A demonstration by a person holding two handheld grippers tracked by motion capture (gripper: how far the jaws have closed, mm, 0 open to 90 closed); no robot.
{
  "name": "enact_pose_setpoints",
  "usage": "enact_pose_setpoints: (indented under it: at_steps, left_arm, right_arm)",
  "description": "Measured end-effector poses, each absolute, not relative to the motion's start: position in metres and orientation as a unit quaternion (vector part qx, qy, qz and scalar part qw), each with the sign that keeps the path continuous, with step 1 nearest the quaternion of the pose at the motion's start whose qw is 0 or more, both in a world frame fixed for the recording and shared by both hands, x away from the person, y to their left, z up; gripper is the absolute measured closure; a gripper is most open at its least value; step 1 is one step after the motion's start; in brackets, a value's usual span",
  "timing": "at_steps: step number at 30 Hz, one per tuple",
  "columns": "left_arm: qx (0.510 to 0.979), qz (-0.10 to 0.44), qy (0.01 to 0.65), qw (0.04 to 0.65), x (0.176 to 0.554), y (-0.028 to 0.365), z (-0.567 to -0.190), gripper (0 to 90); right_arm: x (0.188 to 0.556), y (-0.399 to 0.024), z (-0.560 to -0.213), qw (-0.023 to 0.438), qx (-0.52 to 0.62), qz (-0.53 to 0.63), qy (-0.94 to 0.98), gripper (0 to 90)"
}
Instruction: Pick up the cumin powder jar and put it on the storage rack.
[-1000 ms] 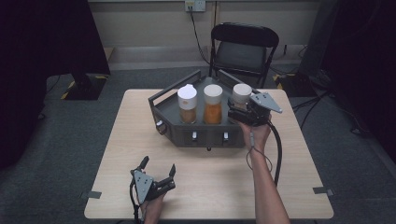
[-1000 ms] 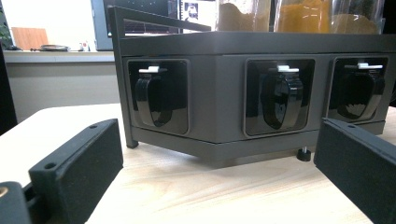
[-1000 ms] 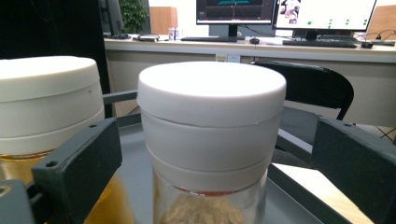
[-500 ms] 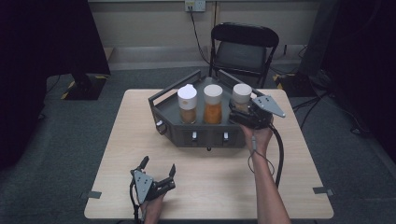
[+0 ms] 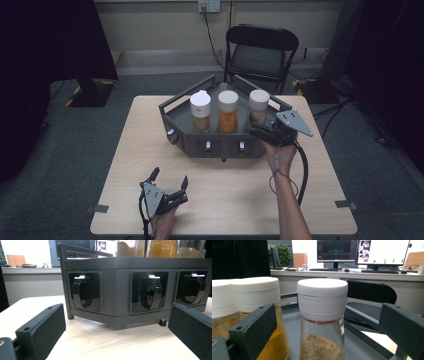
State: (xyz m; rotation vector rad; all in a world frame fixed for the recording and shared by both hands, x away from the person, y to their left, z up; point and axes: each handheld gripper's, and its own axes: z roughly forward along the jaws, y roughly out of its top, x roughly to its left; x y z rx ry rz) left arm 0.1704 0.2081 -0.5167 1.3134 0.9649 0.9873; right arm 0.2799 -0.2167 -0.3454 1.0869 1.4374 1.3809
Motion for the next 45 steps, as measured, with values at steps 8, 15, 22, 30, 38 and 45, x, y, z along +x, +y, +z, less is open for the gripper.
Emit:
enact_pose_setpoints:
  at_steps: [8,15,22,30,38,45]
  left_arm:
    - [0.562,0.422,0.412,0.579,0.170,0.208,-0.517,0.9]
    - [0.562,0.422,0.412,0.580,0.170,0.208,-0.517,0.9]
    - [0.562,0.422,0.413,0.579,0.170,0.208,-0.517,0.9]
    - [0.562,0.422,0.413,0.579,0.171,0.208,-0.517,0.9]
    - [0.562,0.422,0.413,0.579,0.171,0.208,-0.517,0.9]
    - [0.562,0.422,0.413,0.579,0.171,0.208,-0.517,0.9]
  right_arm:
    - [0.267,-0.219,-0.349,0.423,0.430,0.560,0.568,0.7]
    - [0.257,-0.220,-0.355,0.420,0.430,0.568,0.562,0.7]
    - [0.247,-0.220,-0.360,0.425,0.432,0.567,0.557,0.4]
    - [0.236,-0.223,-0.367,0.426,0.432,0.573,0.551,0.4]
    - [0.223,-0.224,-0.373,0.429,0.431,0.577,0.546,0.3]
    - [0.212,-0.226,-0.379,0.426,0.432,0.580,0.543,0.5]
